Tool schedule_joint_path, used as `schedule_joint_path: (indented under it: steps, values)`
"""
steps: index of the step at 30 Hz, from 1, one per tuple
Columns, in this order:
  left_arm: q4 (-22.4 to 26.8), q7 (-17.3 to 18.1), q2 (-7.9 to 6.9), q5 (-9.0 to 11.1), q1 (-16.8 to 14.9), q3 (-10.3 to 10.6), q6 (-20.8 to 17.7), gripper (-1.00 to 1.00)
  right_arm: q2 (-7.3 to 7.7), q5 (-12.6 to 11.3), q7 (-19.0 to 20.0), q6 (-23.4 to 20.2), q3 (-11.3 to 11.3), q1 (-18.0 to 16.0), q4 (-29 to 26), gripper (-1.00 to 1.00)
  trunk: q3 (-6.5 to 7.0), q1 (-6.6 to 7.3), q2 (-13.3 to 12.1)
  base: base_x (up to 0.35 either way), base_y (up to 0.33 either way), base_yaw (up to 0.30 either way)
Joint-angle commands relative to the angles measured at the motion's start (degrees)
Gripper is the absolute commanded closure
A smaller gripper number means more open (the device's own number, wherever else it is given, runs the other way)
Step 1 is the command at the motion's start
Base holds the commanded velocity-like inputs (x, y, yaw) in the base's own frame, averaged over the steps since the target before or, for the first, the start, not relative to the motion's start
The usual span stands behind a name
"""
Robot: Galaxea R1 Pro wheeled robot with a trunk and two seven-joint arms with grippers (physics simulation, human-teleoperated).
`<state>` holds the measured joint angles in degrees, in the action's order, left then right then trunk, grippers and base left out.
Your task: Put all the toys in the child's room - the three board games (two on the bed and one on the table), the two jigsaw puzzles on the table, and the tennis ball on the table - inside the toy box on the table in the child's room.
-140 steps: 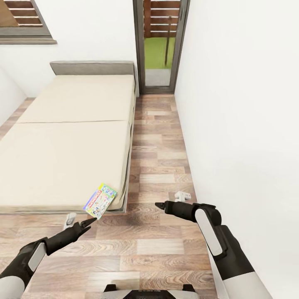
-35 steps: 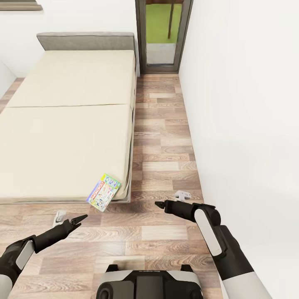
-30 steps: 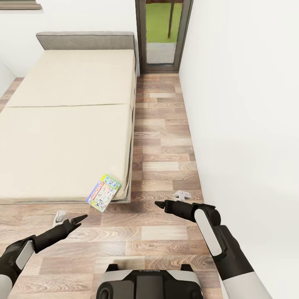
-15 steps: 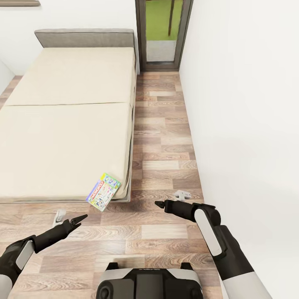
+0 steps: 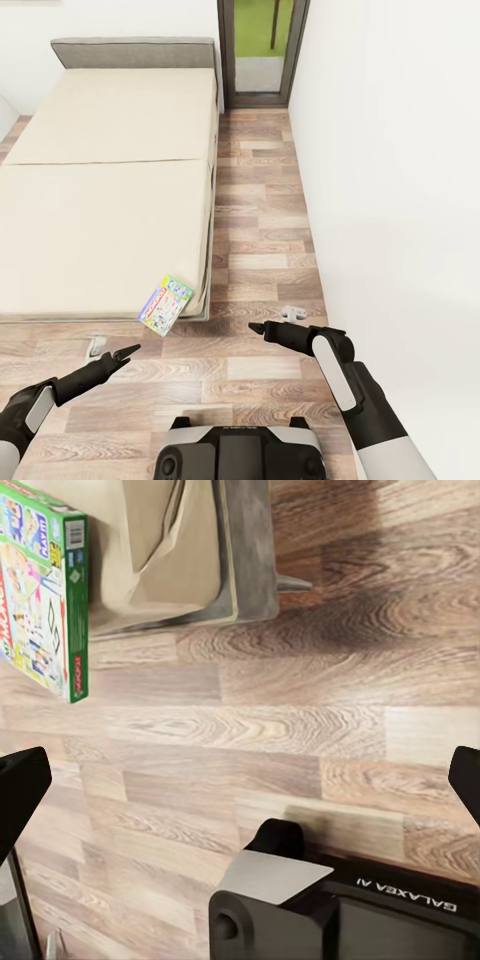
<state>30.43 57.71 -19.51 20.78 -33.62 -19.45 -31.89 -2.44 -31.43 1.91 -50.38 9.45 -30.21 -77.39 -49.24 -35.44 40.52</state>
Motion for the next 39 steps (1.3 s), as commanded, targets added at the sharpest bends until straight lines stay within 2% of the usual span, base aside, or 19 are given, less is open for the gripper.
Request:
schedule_joint_path:
  steps: [1, 30, 32, 35, 36, 39]
  values:
    - [-0.02, 0.11, 0.0, 0.22, -0.02, -0.06, -0.46, -1.0, -0.02, 0.21, 0.2, -0.25, -0.05, -0.02, -0.04, -1.0, -0.13, -0.01, 0.05, 0.0, 0.0, 0.0]
    - [-0.02, 0.17, 0.25, 0.49, -0.03, -0.14, -0.71, -1.0, -0.07, 0.36, 0.15, -0.33, 0.01, -0.02, -0.04, -1.0, -2.84, -0.01, 0.05, 0.0, 0.0, 0.0]
    - [-0.02, 0.17, 0.36, 1.43, -0.03, -0.14, -0.8, -1.0, -0.04, 0.48, 0.17, -0.33, -0.02, -0.02, -0.05, -1.0, -3.03, -0.01, 0.05, 0.0, 0.0, 0.0]
    - [-0.02, 0.14, 0.49, 3.98, -0.04, -0.09, -0.86, -1.0, -0.03, 0.64, 0.19, -0.33, -0.05, -0.02, -0.1, -1.0, -3.31, -0.01, 0.05, 0.0, 0.0, 0.0]
    - [-0.02, 0.14, 0.53, 5.57, -0.04, -0.03, -0.89, -1.0, -0.02, 0.66, 0.19, -0.33, -0.11, -0.02, -0.11, -1.0, -3.4, -0.01, 0.05, 0.0, 0.0, 0.0]
    - [-0.02, 0.13, 0.53, 8.37, -0.04, 0.11, -0.96, -1.0, -0.02, 0.77, 0.2, -0.33, -0.13, -0.02, -0.12, -1.0, -3.68, -0.01, 0.05, 0.0, 0.0, 0.0]
